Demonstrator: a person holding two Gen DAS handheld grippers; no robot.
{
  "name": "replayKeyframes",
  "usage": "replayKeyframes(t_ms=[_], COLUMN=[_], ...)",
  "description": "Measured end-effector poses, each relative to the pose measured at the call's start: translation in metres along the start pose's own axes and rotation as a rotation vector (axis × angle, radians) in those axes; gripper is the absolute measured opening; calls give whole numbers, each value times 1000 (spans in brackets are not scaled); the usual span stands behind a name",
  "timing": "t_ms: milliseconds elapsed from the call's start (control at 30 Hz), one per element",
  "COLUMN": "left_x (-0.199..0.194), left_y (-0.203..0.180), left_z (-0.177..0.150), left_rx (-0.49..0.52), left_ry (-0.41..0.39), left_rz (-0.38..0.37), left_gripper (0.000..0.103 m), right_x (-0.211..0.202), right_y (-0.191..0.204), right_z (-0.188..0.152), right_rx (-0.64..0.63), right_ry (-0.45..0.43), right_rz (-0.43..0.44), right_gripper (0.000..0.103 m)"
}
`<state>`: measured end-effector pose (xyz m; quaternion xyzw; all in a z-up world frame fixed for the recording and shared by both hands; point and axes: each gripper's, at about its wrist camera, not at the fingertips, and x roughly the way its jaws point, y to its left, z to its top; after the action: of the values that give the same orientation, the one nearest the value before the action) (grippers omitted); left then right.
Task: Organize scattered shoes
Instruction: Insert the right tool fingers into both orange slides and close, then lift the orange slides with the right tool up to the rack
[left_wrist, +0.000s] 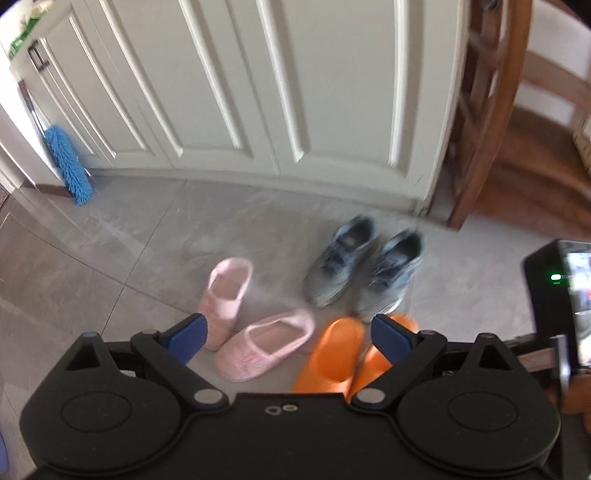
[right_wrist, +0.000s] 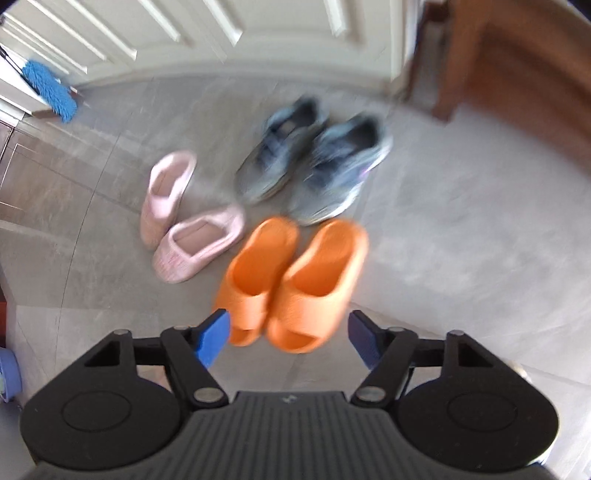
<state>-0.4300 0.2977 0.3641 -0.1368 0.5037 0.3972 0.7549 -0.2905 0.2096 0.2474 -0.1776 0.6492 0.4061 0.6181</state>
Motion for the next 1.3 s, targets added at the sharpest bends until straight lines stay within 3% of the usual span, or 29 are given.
replayKeyframes(t_ms=[100, 300, 533, 1033, 1100, 1133, 1300], left_x=[34, 102, 141, 173, 176, 178, 179], left_y=[20, 42, 50, 53, 56, 57, 63], left_z=[-9, -26, -38, -48, -48, -48, -45], left_rx=[-22, -96, -38, 20, 18, 15, -4], left_ry=[8, 33, 40, 101, 113, 119, 121], left_rz=[20, 45, 29, 8, 11, 13, 20], left_gripper=[96, 96, 96, 96, 96, 96, 96], right_x=[53, 149, 222, 250, 260, 264, 258], right_y=[21, 18, 14, 25, 31, 34, 40], right_z=[3, 22, 25, 4, 6, 6, 0], right_rx=[9, 34, 38, 90, 70, 54, -7], right_ry=[11, 37, 119, 241, 272, 282, 283], right_rz=[-18, -75, -129, -100, -129, -141, -153], right_gripper=[64, 64, 58, 58, 47, 26, 20])
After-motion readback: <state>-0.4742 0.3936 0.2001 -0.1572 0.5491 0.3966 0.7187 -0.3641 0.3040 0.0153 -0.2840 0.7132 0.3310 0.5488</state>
